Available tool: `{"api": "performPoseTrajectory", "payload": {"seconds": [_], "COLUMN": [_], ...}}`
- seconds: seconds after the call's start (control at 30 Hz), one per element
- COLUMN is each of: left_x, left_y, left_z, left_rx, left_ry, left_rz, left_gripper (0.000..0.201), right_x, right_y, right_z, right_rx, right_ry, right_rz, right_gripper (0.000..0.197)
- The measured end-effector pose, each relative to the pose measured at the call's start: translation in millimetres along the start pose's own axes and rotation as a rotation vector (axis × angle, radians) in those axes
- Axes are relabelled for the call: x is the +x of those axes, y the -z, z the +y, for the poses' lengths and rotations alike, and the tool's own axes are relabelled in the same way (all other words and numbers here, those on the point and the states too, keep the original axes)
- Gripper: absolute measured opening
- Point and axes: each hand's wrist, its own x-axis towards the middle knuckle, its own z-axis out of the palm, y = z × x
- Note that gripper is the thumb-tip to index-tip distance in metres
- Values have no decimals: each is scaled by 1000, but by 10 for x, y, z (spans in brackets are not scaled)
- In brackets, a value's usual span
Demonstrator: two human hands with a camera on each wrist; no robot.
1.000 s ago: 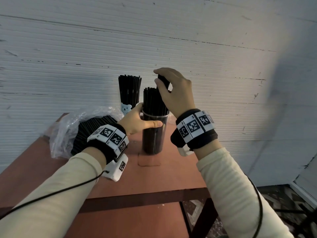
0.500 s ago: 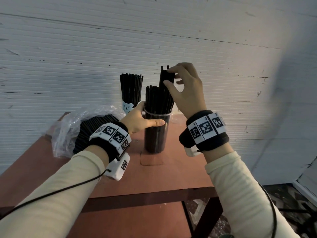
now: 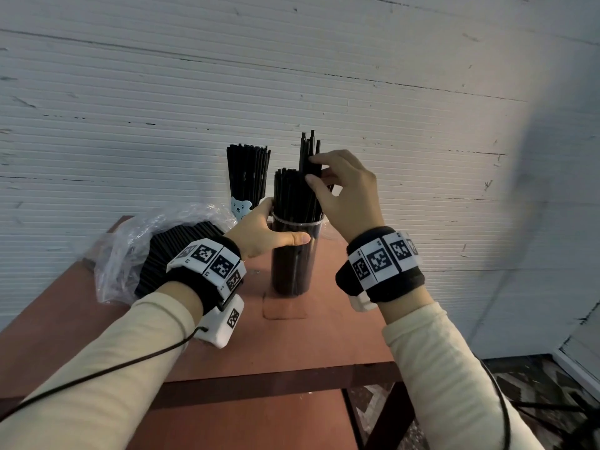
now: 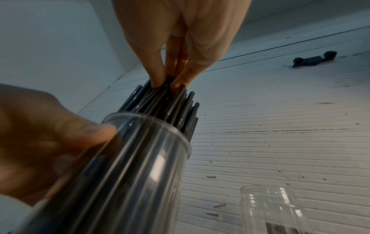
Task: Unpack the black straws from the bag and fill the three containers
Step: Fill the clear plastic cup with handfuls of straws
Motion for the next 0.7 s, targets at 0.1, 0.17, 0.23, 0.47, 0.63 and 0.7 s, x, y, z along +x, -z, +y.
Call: {"api": "performPoseTrajectory", "payload": {"seconds": [0.1, 0.17, 0.23, 0.47, 0.63, 0.7], "left_x": [-8, -10, -11, -14, -16, -17], "left_y": [5, 5, -1, -16, -23, -19], "left_z": [1, 1, 4, -18, -4, 3], "left_rx": [-7, -12, -17, -42, -46, -41], "left_ry": [-5, -7, -10, 8, -8, -11], "left_rz": [-8, -7, -1, -5, 5, 3], "left_gripper": [87, 90, 89, 89, 92, 96], "right_x": [-90, -145, -184, -94, 69, 103], "right_y": [-23, -32, -33, -12, -57, -97], "right_z": [23, 32, 28, -13, -167, -198], "right_rx": [-47, -94, -118, -100, -35, -61], "right_ry": [10, 20, 35, 19, 30, 40], "right_rz": [4, 14, 30, 34, 24, 23], "right_gripper": [20, 18, 16, 14, 36, 31]}}
